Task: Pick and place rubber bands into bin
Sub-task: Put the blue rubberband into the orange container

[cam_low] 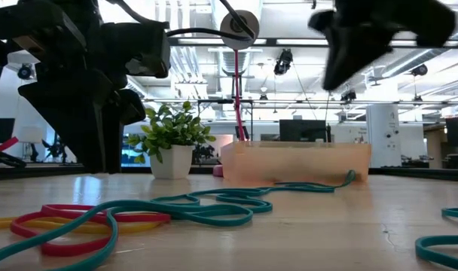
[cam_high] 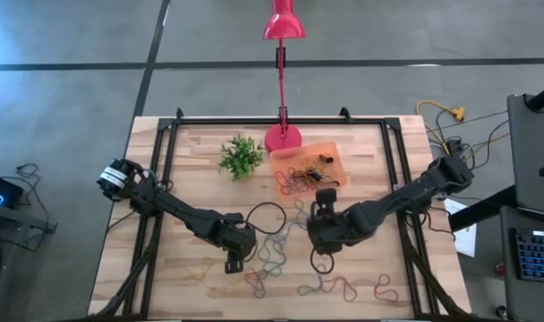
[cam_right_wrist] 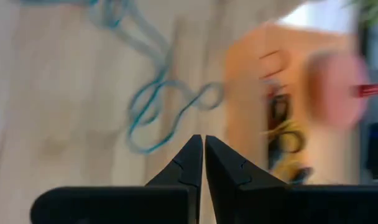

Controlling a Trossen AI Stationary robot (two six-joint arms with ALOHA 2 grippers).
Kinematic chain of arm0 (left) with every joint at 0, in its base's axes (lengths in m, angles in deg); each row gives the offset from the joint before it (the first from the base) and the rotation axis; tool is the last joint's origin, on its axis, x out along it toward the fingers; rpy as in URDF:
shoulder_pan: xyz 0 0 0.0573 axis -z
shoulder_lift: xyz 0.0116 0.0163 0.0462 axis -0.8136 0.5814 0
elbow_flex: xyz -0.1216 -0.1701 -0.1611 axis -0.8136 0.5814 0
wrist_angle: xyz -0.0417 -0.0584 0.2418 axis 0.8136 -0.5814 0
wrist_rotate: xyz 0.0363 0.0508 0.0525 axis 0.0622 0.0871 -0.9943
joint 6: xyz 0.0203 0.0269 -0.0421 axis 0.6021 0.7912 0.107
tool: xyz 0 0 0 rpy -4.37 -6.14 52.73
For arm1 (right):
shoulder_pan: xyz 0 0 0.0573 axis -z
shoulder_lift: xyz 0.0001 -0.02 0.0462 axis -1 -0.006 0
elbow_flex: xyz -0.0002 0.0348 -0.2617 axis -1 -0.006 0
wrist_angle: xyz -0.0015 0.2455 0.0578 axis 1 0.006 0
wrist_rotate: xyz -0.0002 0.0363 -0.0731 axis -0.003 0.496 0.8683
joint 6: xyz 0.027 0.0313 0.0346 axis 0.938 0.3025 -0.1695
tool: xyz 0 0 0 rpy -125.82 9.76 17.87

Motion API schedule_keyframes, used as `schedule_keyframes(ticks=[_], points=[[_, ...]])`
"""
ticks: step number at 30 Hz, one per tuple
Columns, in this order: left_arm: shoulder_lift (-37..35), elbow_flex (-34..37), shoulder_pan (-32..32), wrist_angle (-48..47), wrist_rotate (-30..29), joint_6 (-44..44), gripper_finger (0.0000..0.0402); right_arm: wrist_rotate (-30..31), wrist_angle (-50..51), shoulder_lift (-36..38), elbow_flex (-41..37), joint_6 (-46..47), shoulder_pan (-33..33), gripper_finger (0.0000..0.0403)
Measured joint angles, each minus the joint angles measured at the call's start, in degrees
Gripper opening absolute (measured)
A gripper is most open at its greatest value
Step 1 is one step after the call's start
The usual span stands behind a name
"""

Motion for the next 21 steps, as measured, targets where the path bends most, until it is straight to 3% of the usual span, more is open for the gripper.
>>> schedule_keyframes(ticks=[8, 15, 21], points=[[0.1, 0.0, 0.0, 0.7, 0.0, 0.0, 0.0134, -10.0, -4.3, 0.0, -7.2, -6.2, -1.2, 0.0053], [0.1, 0.0, 0.0, 1.0, -0.5, 0.5, 0.0134, -4.8, -14.3, -0.1, -15.2, -10.7, -2.9, 0.0114], [0.1, 0.1, 0.0, 1.0, -0.6, 0.5, 0.0134, -2.4, -20.3, -0.1, -20.0, -12.8, -2.7, 0.0131]])
